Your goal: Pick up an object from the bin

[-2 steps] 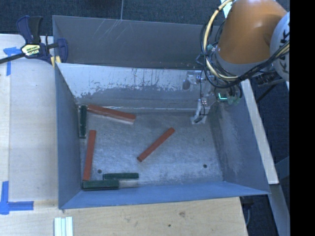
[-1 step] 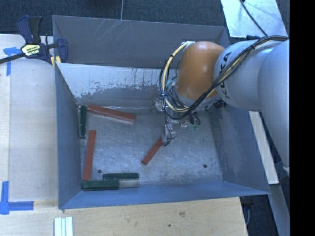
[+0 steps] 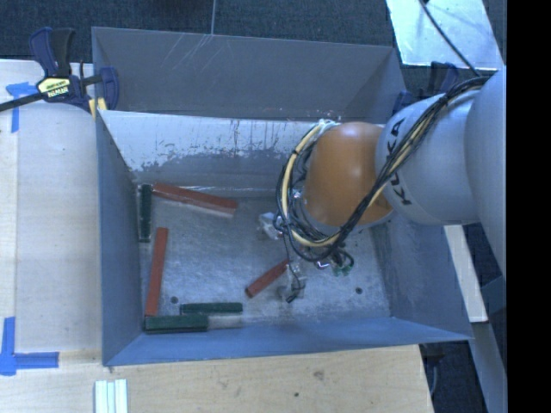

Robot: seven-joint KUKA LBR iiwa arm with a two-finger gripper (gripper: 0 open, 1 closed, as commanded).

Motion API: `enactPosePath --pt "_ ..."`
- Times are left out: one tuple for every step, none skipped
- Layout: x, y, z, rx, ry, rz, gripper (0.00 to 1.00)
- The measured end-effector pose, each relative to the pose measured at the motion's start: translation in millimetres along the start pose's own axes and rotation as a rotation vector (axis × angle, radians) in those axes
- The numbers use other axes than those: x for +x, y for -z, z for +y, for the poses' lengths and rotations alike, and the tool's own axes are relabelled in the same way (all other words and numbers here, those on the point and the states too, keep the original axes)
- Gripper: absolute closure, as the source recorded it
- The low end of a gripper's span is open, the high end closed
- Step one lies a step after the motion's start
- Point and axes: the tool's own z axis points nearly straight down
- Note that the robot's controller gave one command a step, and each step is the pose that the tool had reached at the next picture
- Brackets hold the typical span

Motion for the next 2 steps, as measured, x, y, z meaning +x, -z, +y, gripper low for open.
enactPosePath --pt "-2.7 1 -1 0.001 -0.001 -0.006 1.0" --pt "0.7 162 1 0.003 -0.002 -0.015 1.0"
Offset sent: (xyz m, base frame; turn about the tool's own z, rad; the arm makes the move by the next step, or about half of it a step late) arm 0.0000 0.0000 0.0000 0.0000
